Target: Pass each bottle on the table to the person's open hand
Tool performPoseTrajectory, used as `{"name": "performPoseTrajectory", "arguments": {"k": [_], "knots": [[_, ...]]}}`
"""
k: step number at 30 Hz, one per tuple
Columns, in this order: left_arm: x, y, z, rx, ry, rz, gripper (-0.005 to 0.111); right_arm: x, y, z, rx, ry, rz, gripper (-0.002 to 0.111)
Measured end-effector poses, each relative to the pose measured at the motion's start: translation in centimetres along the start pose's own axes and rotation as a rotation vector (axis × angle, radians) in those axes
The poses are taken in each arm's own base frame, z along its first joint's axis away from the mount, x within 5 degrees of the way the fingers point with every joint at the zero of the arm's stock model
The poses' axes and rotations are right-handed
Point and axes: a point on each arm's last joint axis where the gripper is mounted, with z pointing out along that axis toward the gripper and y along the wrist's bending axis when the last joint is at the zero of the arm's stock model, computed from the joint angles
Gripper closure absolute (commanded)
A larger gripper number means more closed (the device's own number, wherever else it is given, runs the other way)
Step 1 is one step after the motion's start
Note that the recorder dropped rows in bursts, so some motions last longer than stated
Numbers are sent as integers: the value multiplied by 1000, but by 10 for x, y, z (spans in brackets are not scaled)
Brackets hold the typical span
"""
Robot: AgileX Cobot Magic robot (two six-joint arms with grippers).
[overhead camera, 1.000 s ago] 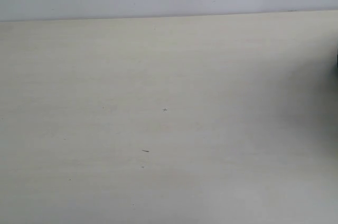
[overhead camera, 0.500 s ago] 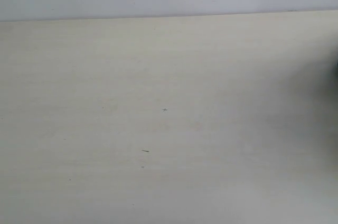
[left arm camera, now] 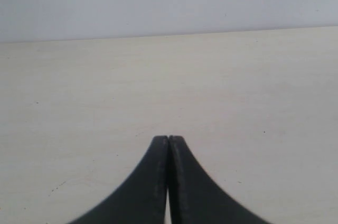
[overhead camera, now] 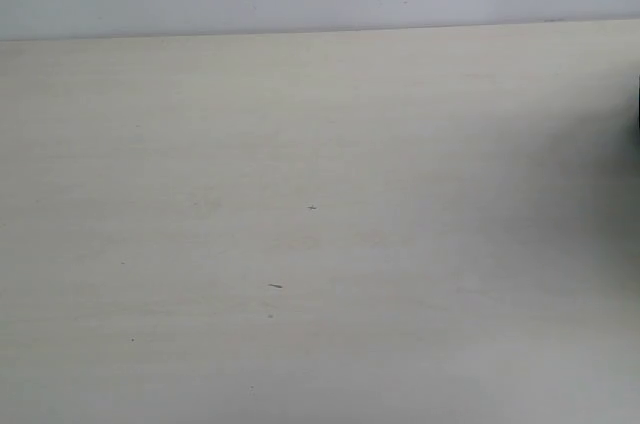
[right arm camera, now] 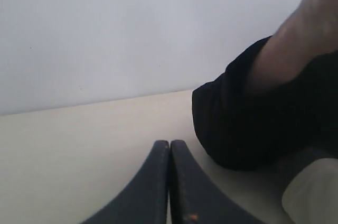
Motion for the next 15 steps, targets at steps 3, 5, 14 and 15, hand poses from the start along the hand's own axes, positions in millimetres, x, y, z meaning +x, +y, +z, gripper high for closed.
{"name": "performPoseTrajectory", "arguments": {"k": [3, 5, 14, 15], "knots": [[0, 0, 0, 0, 0, 0, 104, -1, 0, 0, 5, -7, -1, 108], [0, 0, 0, 0, 0, 0, 104, -1, 0, 0, 4, -7, -1, 108], [0, 0, 0, 0, 0, 0, 104, -1, 0, 0, 4, -7, -1, 108], [0, 0, 0, 0, 0, 0, 104, -1, 0, 0, 4, -7, -1, 108]]}}
